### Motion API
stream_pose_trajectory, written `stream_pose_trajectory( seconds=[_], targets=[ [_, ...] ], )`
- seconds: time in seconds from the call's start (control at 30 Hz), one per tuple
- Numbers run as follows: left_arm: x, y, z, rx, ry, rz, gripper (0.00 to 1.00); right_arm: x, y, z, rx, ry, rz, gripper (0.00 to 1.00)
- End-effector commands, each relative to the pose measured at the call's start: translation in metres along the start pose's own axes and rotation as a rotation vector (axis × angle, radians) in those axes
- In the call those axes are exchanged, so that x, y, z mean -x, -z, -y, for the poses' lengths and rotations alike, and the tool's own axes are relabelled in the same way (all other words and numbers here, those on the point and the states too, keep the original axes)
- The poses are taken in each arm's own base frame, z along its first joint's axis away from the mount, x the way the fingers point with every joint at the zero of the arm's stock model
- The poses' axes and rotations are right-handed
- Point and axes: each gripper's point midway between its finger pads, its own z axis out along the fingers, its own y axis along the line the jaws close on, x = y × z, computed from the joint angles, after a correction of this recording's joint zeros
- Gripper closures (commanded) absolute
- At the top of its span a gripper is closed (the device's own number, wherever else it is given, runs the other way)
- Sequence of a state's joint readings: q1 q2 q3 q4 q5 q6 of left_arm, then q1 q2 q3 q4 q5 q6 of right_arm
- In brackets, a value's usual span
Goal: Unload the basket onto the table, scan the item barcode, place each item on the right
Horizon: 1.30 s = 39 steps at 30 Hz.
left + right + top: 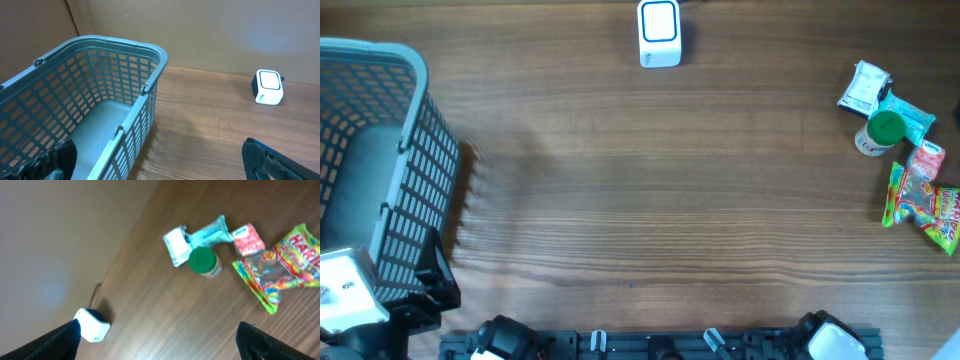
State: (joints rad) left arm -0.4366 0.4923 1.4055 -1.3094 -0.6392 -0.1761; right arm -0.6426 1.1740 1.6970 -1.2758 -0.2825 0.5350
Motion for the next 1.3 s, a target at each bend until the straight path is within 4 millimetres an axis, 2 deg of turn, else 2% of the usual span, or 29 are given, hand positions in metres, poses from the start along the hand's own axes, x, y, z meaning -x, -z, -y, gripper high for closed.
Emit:
stream_pose_trajectory(
  seconds=[0.0,0.03,0.1,0.13,0.2,0.23,0.27,0.33,0.4,0.43,0.5,0.57,0.7,0.73,0.8,0.9,0.97,1.03,1.27],
  targets=[
    [0.001,0.001,-0.001,0.007,-0.008,0.005,0.00,-0.038,0.050,-0.001,0.041,0.038,0.002,0.00],
    [0.001,0.001,-0.001,0.007,-0.008,0.005,0.00,-0.052,0.069,0.002,0.046,0.034,0.019,0.00],
    [0.001,0.001,-0.001,0.007,-0.008,0.005,0.00,-0.064,0.086,0.002,0.063,0.030,0.047,0.00],
    [0.001,0.001,-0.001,0.007,-0.008,0.005,0.00,-0.066,0.091,0.002,0.071,0.035,0.060,0.00],
    [0.001,0.001,-0.001,0.007,-0.008,0.005,0.00,-0.073,0.101,0.014,0.017,0.109,0.086,0.00],
    [0.001,0.001,-0.001,0.007,-0.008,0.005,0.00,-0.084,0.101,0.017,0.012,0.231,0.045,0.00],
    [0.001,0.001,-0.001,0.007,-0.008,0.005,0.00,-0.090,0.101,0.012,0.050,0.377,0.030,0.00],
    [0.001,0.001,-0.001,0.007,-0.008,0.005,0.00,-0.101,0.115,-0.029,0.304,0.734,0.135,0.00],
    [0.001,0.001,-0.001,0.007,-0.008,0.005,0.00,-0.108,0.128,-0.052,0.458,0.854,0.223,0.00],
    [0.001,0.001,-0.001,0.007,-0.008,0.005,0.00,-0.115,0.141,-0.066,0.569,0.936,0.316,0.00],
    [0.001,0.001,-0.001,0.007,-0.008,0.005,0.00,-0.131,0.156,-0.074,0.716,1.031,0.429,0.00],
    [0.001,0.001,-0.001,0.007,-0.008,0.005,0.00,-0.149,0.160,-0.070,0.825,1.079,0.518,0.00],
    [0.001,0.001,-0.001,0.007,-0.008,0.005,0.00,-0.176,0.128,-0.055,0.936,1.112,0.638,0.00],
    [0.001,0.001,-0.001,0.007,-0.008,0.005,0.00,-0.183,0.115,-0.052,0.952,1.115,0.655,0.00],
    [0.001,0.001,-0.001,0.007,-0.008,0.005,0.01,-0.198,0.074,-0.041,0.969,1.115,0.684,0.00],
    [0.001,0.001,-0.001,0.007,-0.008,0.005,0.00,-0.207,0.031,-0.035,0.947,1.095,0.666,0.00],
    [0.001,0.001,-0.001,0.007,-0.008,0.005,0.00,-0.205,0.005,-0.029,0.892,1.040,0.666,0.00],
    [0.001,0.001,-0.001,0.007,-0.008,0.005,0.00,-0.205,-0.014,-0.023,0.853,0.998,0.667,0.00],
    [0.001,0.001,-0.001,0.007,-0.008,0.005,0.00,-0.229,-0.074,0.005,0.780,0.973,0.576,0.00]
  ],
)
